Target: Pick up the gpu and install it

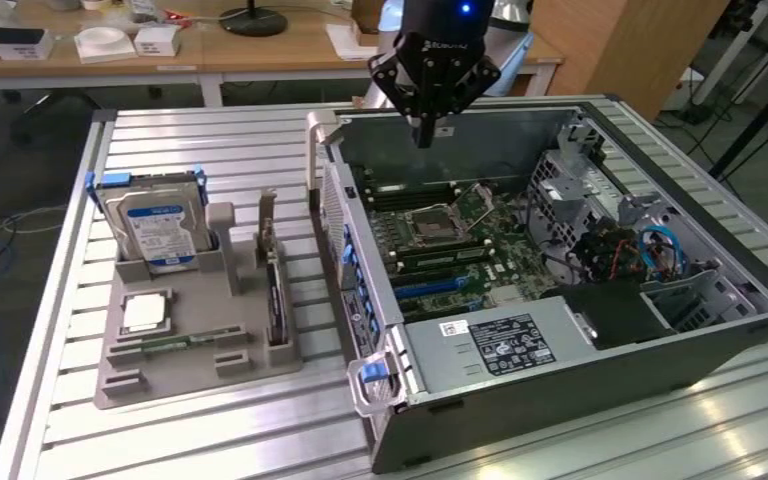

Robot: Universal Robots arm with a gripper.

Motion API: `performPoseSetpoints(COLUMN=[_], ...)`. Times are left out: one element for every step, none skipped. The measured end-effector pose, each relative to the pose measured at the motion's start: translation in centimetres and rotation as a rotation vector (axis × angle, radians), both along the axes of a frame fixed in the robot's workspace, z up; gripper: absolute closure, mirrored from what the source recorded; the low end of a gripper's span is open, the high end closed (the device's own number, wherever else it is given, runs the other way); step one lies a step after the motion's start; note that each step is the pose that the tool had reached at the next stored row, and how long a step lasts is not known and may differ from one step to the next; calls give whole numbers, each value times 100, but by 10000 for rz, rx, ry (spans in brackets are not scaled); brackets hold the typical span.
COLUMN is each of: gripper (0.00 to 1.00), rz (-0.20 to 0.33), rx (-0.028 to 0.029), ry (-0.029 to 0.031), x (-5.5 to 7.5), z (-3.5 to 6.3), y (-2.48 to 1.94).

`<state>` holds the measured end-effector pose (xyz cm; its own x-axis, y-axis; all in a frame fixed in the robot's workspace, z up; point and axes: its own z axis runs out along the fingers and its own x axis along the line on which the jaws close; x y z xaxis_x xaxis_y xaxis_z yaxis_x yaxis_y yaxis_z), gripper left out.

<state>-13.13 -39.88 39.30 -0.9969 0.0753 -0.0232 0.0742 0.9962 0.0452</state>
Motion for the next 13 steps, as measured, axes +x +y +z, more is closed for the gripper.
performPoseSetpoints(gripper=[89,89,89,89,89,89,89,89,89,89,89,89,89], rz=[1,1,1,1,0,0,1,1,1,1,0,0,1], rx=[0,-2,-1,0,-1,-1,-1,-1,-1,-1,-1,-1,-1], ry=[0,1,1,0,1,0,1,0,0,0,0,0,1], x=[-9,-17,-27,-36,-45,-54,-63,-72,-82,-91,-99,-108,-115], z=[0,1,0,0,0,-1,-1,-1,-1,-2,-2,-2,-2], y=[0,0,0,0,0,0,0,0,0,0,0,0,0])
